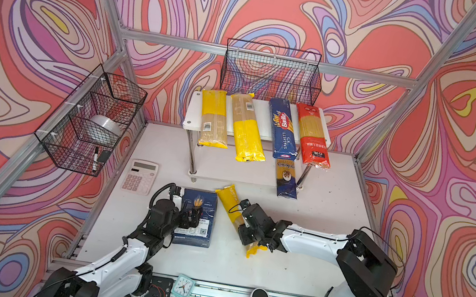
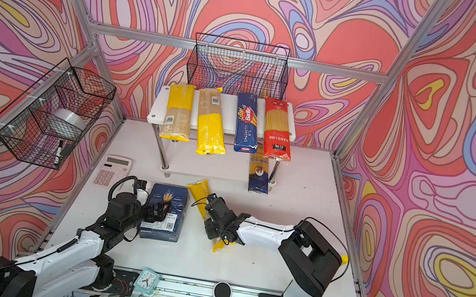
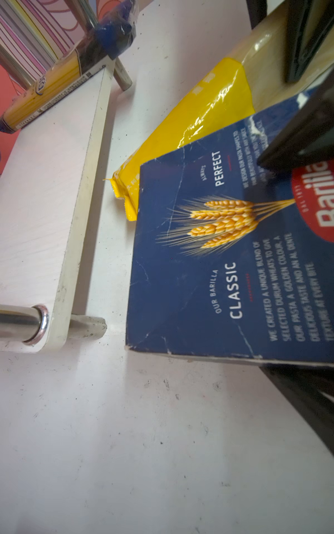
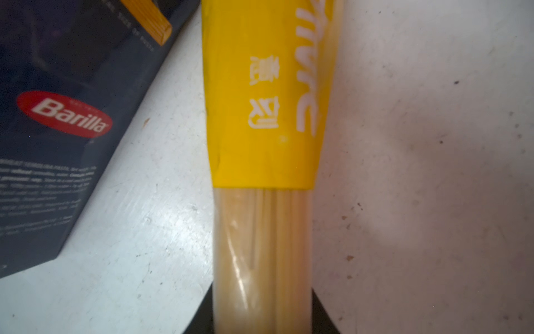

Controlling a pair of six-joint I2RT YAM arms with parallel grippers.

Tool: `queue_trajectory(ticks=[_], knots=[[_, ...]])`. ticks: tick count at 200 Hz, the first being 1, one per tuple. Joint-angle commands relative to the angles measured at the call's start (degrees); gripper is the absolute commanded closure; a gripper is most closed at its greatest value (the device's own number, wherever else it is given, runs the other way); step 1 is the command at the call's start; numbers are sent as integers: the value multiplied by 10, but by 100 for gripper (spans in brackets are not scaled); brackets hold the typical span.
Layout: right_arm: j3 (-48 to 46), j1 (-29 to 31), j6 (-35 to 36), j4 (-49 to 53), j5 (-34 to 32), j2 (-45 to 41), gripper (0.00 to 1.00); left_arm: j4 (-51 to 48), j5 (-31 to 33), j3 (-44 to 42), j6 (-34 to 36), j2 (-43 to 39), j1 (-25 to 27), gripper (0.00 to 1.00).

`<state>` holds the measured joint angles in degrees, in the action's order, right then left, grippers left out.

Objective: Place and organize the pasta boxes and bags onto the shelf
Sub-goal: 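Close the right gripper on the Pastatime bag and lift it, then carry the Pastatime bag to the shelf front beside the Ankara bag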

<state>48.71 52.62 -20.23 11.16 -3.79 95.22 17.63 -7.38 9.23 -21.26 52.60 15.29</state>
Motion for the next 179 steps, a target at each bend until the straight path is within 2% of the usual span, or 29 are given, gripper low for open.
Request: queue_trajectory(ticks=[1,33,62,99,141,179], knots=[[-9,4,-23,17,-9,-28,85,8,-20,12,3,-3,0,0],[-10,5,-48,7,-21,-62,100,9,-21,12,3,-3,-1,0],[-14,4,-60,-19,-28,-88,100,8,-18,12,3,-4,-1,0],[9,4,-64,6,-46,-95,100,10,-20,9,3,-8,0,0],[47,3,-93,63,-99,-96,100,10,-20,10,4,-8,0,0],[60,1,-99,70,-129,-115,100,11,-18,10,3,-7,0,0]])
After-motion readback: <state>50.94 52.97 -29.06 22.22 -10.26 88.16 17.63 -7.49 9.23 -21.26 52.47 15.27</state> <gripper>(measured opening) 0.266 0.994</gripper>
